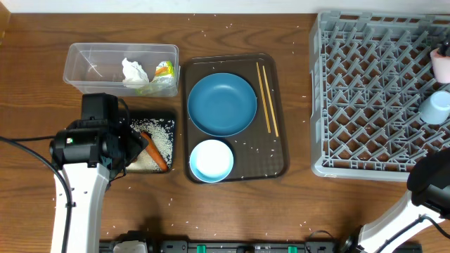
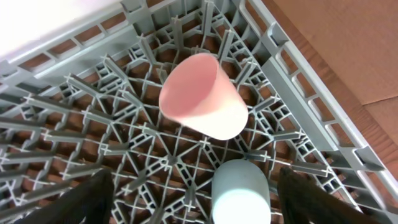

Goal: Sort waste into correct bins and load items into the dishwasher rack
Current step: 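Lower the pink cup into the rack's upper right corner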

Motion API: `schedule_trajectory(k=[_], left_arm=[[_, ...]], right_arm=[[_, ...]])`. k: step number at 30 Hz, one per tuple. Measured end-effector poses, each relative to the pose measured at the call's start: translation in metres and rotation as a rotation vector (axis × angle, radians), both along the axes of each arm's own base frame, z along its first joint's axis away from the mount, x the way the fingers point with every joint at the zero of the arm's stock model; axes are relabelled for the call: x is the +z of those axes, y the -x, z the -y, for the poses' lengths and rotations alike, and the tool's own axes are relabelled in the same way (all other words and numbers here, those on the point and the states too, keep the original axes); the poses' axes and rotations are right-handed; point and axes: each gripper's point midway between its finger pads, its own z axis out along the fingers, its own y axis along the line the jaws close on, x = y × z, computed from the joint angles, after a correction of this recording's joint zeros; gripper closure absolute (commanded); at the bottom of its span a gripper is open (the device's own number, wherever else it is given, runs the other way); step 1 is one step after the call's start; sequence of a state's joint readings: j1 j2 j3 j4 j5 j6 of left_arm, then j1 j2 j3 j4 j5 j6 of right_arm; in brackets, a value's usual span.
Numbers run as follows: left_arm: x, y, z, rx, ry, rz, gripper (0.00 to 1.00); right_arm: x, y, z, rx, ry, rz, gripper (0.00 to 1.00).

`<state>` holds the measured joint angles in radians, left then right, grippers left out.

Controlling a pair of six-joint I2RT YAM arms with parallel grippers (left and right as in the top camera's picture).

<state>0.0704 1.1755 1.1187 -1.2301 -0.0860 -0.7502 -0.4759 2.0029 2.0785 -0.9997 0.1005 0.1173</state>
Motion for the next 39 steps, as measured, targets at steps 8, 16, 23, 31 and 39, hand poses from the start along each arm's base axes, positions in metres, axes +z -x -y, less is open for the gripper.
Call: schedule_trajectory(k=[8, 16, 23, 31, 39], left_arm=[[0.000, 0.000, 0.000, 0.000, 0.000, 0.000, 0.02], [0.000, 0.000, 0.000, 0.000, 0.000, 0.000, 0.02], [0.000, 0.000, 0.000, 0.000, 0.000, 0.000, 0.02], [0.000, 0.000, 0.000, 0.000, 0.000, 0.000, 0.02], [0.000, 0.000, 0.000, 0.000, 0.000, 0.000, 0.02]], right_arm=[[-0.043, -0.008, 0.004, 0.000, -0.038, -0.077, 0.19], [-0.066, -0.022, 0.016, -0.027, -0.026, -0.070, 0.25], [-0.059, -0.026, 0.026, -0.101, -0.001, -0.020, 0.29], [-0.060, -0.030, 0.034, -0.170, 0.004, 0.013, 0.29], [-0.094, -0.027, 0.039, -0.206, -0.008, -0.058, 0.52]])
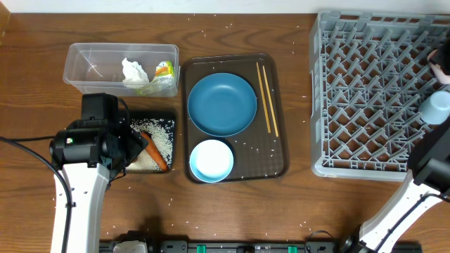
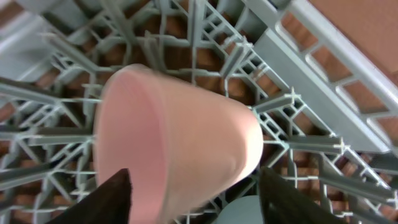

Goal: Sort waste into correct bins and load items into the dishwasher rack
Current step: 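Lower the pink cup into the rack's upper right corner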

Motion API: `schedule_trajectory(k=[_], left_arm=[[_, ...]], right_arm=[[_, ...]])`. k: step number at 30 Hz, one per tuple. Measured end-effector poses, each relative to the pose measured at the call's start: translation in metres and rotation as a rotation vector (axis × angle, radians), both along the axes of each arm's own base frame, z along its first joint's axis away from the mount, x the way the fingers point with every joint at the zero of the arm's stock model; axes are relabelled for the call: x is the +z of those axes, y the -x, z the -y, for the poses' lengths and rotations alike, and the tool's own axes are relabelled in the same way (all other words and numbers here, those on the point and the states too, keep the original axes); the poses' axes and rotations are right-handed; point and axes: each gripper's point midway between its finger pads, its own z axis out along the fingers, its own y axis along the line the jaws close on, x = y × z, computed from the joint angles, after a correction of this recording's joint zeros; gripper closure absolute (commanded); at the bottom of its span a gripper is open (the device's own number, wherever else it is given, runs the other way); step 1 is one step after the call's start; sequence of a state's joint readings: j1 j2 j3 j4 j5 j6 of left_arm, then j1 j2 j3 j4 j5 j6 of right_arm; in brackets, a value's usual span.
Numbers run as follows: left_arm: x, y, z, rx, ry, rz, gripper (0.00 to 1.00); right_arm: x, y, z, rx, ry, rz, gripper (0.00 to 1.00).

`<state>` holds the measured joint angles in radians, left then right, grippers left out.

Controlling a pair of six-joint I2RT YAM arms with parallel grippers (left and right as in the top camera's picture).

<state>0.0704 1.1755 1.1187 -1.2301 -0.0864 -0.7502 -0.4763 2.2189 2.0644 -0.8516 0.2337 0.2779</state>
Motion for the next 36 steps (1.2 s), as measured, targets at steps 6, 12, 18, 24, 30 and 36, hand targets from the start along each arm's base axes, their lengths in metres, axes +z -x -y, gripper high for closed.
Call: schedule_trajectory(k=[6, 12, 18, 24, 30, 36], left_arm=[[0.000, 0.000, 0.000, 0.000, 0.000, 0.000, 0.02], [0.000, 0.000, 0.000, 0.000, 0.000, 0.000, 0.02], [0.000, 0.000, 0.000, 0.000, 0.000, 0.000, 0.02], [0.000, 0.000, 0.000, 0.000, 0.000, 0.000, 0.02], [0.000, 0.000, 0.000, 0.000, 0.000, 0.000, 0.02], [0.000, 0.000, 0.000, 0.000, 0.000, 0.000, 0.02]], right_arm=[[-0.005, 0.012, 0.002, -0.029, 0.013, -0.055, 0.70], [-0.009, 0.024, 0.003, -0.046, 0.018, -0.109, 0.93], [-0.008, 0.029, 0.004, -0.058, 0.024, -0.128, 0.98], [0.021, 0.031, 0.005, -0.049, 0.074, -0.094, 0.99], [0.073, 0.037, 0.004, -0.028, 0.283, -0.134, 0.99], [0.095, 0.031, -0.014, -0.030, 0.470, -0.215, 0.97]])
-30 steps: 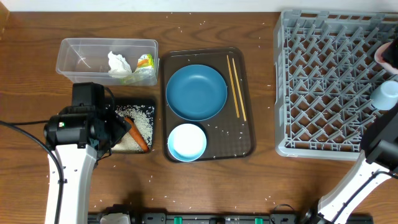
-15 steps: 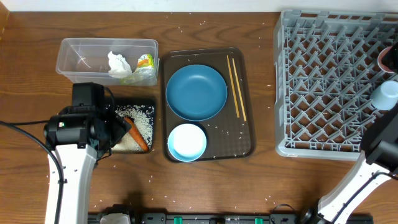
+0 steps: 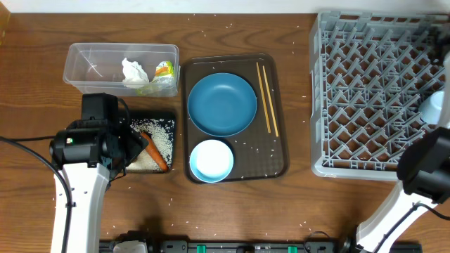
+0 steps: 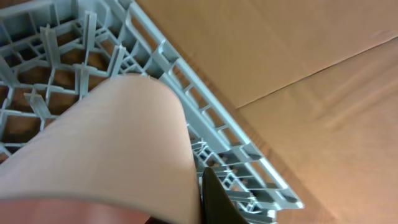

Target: Sort waste into correct bins and load items into the dishwasher rack

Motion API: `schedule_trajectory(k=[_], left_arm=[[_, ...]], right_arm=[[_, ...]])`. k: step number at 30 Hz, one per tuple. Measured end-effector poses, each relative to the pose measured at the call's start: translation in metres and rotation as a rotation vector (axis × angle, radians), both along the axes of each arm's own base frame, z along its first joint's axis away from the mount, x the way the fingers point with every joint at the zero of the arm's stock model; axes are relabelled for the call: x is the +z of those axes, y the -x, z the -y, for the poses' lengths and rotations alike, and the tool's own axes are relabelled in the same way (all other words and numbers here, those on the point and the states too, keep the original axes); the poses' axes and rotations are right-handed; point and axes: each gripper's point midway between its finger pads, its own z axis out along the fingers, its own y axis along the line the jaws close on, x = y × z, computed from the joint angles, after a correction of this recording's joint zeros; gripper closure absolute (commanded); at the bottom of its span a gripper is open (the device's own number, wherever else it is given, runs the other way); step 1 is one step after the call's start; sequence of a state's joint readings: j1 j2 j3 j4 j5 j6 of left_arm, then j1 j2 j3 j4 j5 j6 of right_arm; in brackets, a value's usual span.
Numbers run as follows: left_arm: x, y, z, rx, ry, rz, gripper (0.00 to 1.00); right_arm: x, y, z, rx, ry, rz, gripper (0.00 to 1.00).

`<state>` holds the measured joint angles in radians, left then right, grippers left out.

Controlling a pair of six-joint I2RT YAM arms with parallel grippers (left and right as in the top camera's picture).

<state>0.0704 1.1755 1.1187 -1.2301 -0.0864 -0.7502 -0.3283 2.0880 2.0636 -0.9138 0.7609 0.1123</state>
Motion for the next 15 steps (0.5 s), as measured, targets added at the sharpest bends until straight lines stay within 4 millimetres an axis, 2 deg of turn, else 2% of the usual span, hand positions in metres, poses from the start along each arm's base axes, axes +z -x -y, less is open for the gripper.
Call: schedule_trajectory(k=[3, 6, 8, 15], left_arm=[[0.000, 0.000, 0.000, 0.000, 0.000, 0.000, 0.02], [0.000, 0.000, 0.000, 0.000, 0.000, 0.000, 0.02], [0.000, 0.000, 0.000, 0.000, 0.000, 0.000, 0.02], [0.000, 0.000, 0.000, 0.000, 0.000, 0.000, 0.02]], right_arm=[[0.005, -0.003, -0.009, -0.003, 0.061, -0.029, 0.98], [0.000, -0.008, -0.013, -0.023, 0.148, -0.096, 0.98], [-0.009, -0.010, -0.012, -0.031, 0.192, -0.156, 0.97], [-0.067, -0.014, -0.006, -0.050, 0.309, -0.425, 0.99]])
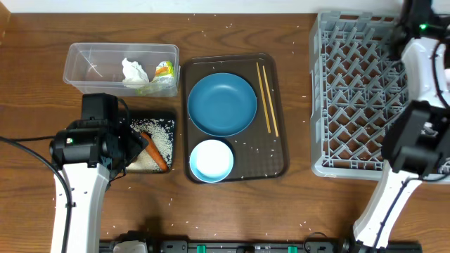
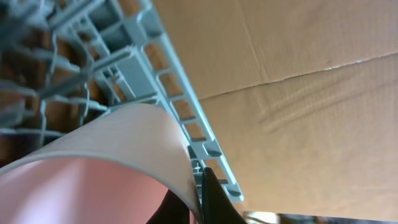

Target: Sort waste into correct bins and load items into the dishwasher rack

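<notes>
In the right wrist view my right gripper (image 2: 196, 186) is shut on the rim of the pink cup (image 2: 93, 168), one finger inside and one outside. The cup hangs over the right rim of the grey dishwasher rack (image 2: 174, 93). Overhead, my right arm (image 1: 422, 42) reaches along the rack (image 1: 358, 98) to its far right corner. The cup is hidden in that view. My left gripper (image 1: 133, 146) sits over the black tray (image 1: 165, 119) of rice, at the upper end of the carrot (image 1: 156, 158). Its jaws do not show.
A brown tray (image 1: 278, 165) holds a blue plate (image 1: 221, 104), a small pale bowl (image 1: 211, 160) and chopsticks (image 1: 267, 98). A clear bin (image 1: 84, 67) at the back left holds tissue and a wrapper. Rice grains lie scattered on the wooden table.
My right arm was at the rack's near right side and now stretches to its far right corner, with the pink cup held. The pale blue cup no longer shows. The left arm is unchanged.
My right gripper was open above the pink cup, which lay on its side beside a pale blue cup in the rack. Then its fingers stood either side of the pink cup. Then it gripped the rim, and now holds the cup at the rack's far right corner.
</notes>
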Motion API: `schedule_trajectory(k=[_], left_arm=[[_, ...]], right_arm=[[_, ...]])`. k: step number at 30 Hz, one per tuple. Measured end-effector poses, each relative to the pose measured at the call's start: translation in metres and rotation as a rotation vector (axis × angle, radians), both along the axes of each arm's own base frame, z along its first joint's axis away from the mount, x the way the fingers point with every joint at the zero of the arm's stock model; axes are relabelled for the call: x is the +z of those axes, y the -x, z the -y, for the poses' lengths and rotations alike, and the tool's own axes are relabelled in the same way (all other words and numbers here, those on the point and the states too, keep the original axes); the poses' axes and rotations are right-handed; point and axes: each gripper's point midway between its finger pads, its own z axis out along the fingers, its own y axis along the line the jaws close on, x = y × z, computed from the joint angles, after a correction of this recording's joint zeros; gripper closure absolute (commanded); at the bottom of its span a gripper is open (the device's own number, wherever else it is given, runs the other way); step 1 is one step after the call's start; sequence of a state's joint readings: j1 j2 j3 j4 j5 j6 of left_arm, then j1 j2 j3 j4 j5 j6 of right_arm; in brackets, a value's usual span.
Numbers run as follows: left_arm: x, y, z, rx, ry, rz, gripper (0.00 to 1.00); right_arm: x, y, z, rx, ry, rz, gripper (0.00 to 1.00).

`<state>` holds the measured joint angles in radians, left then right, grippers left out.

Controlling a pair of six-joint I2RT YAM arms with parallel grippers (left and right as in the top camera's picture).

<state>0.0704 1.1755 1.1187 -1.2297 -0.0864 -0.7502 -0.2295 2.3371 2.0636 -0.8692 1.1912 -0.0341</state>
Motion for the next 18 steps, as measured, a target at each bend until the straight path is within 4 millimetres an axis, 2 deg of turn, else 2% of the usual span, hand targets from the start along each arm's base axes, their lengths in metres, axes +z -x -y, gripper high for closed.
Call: schedule_trajectory(k=[3, 12, 18], left_arm=[[0.000, 0.000, 0.000, 0.000, 0.000, 0.000, 0.02], [0.000, 0.000, 0.000, 0.000, 0.000, 0.000, 0.02], [0.000, 0.000, 0.000, 0.000, 0.000, 0.000, 0.02]], right_arm=[[-0.012, 0.002, 0.003, -0.015, 0.043, -0.073, 0.99], [-0.014, 0.007, 0.006, -0.046, 0.129, -0.165, 0.99], [-0.015, 0.000, -0.007, -0.024, 0.148, -0.179, 0.99]])
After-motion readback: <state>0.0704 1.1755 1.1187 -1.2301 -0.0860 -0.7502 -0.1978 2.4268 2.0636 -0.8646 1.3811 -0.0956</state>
